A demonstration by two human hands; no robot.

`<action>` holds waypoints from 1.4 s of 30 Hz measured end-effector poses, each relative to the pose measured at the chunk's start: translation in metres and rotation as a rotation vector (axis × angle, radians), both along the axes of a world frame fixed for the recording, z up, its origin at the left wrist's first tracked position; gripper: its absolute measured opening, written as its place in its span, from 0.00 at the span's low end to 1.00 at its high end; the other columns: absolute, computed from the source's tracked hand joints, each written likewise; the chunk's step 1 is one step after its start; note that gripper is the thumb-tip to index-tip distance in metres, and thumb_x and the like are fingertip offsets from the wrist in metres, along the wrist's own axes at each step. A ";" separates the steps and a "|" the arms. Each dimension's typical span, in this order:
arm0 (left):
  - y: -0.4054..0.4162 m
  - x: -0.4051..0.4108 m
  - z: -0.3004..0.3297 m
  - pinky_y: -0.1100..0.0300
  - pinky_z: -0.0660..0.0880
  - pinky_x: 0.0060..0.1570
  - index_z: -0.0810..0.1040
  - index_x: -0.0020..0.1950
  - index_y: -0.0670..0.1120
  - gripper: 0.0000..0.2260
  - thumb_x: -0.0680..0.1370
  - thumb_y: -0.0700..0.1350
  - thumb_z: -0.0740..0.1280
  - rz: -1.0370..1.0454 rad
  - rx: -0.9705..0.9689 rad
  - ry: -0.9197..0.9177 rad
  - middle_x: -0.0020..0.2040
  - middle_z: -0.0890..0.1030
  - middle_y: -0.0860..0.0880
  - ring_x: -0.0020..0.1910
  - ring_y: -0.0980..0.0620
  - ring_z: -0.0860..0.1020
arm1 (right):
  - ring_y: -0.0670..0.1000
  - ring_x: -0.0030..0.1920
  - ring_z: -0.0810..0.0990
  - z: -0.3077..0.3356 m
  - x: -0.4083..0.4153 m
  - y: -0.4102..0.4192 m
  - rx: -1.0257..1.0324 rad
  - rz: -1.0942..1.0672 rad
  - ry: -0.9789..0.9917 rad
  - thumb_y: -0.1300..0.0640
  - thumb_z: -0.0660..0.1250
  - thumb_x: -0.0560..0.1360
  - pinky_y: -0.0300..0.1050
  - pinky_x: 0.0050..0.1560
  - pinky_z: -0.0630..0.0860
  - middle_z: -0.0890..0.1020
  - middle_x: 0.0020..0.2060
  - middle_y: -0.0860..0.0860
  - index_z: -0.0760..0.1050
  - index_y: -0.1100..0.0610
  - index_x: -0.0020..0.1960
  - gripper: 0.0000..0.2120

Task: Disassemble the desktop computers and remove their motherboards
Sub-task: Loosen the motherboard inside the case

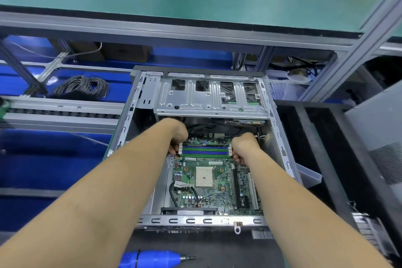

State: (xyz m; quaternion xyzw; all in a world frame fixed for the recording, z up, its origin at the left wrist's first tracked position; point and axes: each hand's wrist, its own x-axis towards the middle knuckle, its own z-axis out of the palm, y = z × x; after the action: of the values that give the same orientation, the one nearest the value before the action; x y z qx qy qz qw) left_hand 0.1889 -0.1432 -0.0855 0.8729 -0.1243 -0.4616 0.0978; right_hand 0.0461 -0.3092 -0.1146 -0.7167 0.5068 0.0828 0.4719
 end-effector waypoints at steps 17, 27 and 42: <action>0.008 -0.007 0.015 0.66 0.69 0.18 0.72 0.67 0.33 0.16 0.85 0.41 0.54 -0.044 0.042 0.013 0.37 0.82 0.44 0.20 0.54 0.73 | 0.54 0.24 0.71 0.001 0.000 0.003 -0.038 0.008 -0.018 0.63 0.57 0.77 0.46 0.32 0.71 0.74 0.25 0.56 0.72 0.65 0.40 0.10; 0.007 -0.011 0.020 0.67 0.67 0.15 0.72 0.65 0.34 0.12 0.85 0.38 0.56 -0.002 -0.006 0.025 0.41 0.78 0.42 0.25 0.53 0.74 | 0.54 0.24 0.72 0.005 -0.002 0.005 -0.054 0.019 -0.010 0.64 0.57 0.75 0.46 0.31 0.72 0.75 0.24 0.57 0.72 0.65 0.41 0.08; 0.006 -0.005 0.014 0.64 0.77 0.39 0.76 0.62 0.32 0.14 0.86 0.38 0.56 -0.024 0.112 0.072 0.55 0.81 0.41 0.31 0.52 0.73 | 0.52 0.19 0.70 0.011 -0.004 0.006 -0.049 0.027 0.020 0.65 0.56 0.76 0.41 0.26 0.69 0.74 0.23 0.57 0.72 0.65 0.40 0.09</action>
State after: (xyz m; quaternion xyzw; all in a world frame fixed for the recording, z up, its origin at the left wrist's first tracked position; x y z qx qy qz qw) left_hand 0.1837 -0.1373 -0.0715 0.8583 -0.1055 -0.4999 0.0477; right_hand 0.0416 -0.3037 -0.1031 -0.7341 0.5035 0.0840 0.4479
